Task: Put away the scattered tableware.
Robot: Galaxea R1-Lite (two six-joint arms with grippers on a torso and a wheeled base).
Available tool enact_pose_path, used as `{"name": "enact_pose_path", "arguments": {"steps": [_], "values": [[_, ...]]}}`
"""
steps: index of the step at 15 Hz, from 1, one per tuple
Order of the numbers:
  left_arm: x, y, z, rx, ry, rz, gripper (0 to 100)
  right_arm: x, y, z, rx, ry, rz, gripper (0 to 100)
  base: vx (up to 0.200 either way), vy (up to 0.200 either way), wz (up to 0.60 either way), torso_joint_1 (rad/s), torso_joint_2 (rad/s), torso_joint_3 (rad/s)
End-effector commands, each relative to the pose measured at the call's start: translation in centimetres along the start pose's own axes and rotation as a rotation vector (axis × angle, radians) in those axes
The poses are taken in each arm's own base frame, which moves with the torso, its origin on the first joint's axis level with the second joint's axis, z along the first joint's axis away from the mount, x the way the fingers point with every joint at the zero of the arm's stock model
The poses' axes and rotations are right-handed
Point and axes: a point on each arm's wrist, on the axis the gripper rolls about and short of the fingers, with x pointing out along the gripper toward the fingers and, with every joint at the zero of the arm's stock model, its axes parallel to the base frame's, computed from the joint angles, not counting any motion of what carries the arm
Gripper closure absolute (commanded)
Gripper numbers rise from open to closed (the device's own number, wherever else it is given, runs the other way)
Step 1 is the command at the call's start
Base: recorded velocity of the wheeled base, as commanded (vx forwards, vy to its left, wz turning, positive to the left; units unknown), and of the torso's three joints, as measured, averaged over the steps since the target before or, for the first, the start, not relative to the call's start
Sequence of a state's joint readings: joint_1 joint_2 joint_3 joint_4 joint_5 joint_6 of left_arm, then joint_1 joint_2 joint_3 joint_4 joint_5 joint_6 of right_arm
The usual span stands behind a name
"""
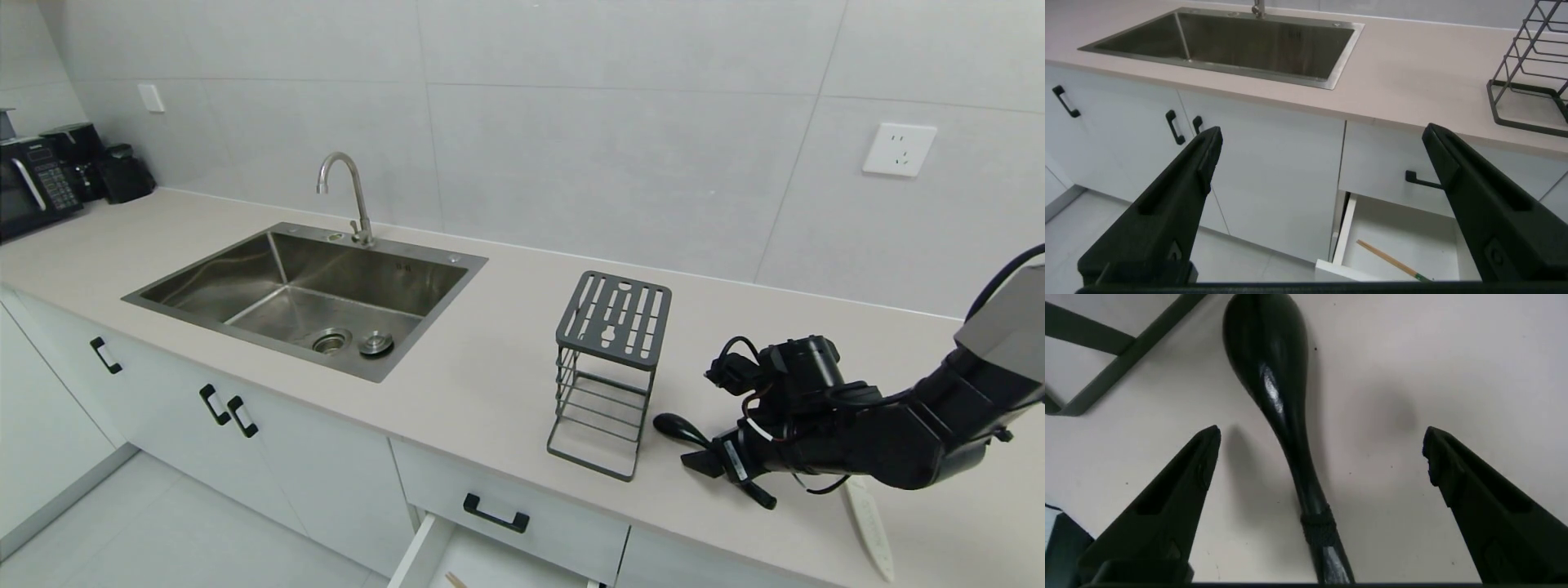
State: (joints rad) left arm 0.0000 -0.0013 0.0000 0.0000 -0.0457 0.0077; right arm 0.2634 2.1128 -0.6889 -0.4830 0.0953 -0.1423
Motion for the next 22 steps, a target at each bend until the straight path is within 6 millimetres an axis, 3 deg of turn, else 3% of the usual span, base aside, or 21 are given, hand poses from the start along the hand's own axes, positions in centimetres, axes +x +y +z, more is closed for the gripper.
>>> {"name": "enact_pose_path", "arguments": {"steps": [1, 3, 4, 9, 14, 18, 22], "values": [[0.0, 0.0, 0.0, 0.0, 0.001, 0.0, 0, 0.5, 0.0, -0.3, -0.001, 0.016, 0.005, 0, 0.0, 0.0, 0.0, 0.0, 0.0, 0.0], [0.0, 0.0, 0.0, 0.0, 0.001, 0.0, 0, 0.6, 0.2, -0.3, -0.006, 0.015, 0.011, 0, 0.0, 0.0, 0.0, 0.0, 0.0, 0.0], [0.0, 0.0, 0.0, 0.0, 0.001, 0.0, 0, 0.8, 0.3, -0.3, -0.008, 0.015, 0.012, 100, 0.0, 0.0, 0.0, 0.0, 0.0, 0.0], [0.0, 0.0, 0.0, 0.0, 0.001, 0.0, 0, 0.9, 0.7, -1.2, -0.015, 0.051, 0.02, 100, 0.0, 0.0, 0.0, 0.0, 0.0, 0.0], [0.0, 0.0, 0.0, 0.0, 0.001, 0.0, 0, 0.3, 1.3, -0.8, -0.034, 0.029, 0.022, 100, 0.0, 0.0, 0.0, 0.0, 0.0, 0.0], [0.0, 0.0, 0.0, 0.0, 0.001, 0.0, 0, -1.1, 3.2, -0.4, -0.083, -0.004, 0.052, 100, 0.0, 0.0, 0.0, 0.0, 0.0, 0.0], [0.0, 0.0, 0.0, 0.0, 0.001, 0.0, 0, -4.2, 3.5, -1.9, -0.084, -0.031, 0.026, 100, 0.0, 0.0, 0.0, 0.0, 0.0, 0.0]]}}
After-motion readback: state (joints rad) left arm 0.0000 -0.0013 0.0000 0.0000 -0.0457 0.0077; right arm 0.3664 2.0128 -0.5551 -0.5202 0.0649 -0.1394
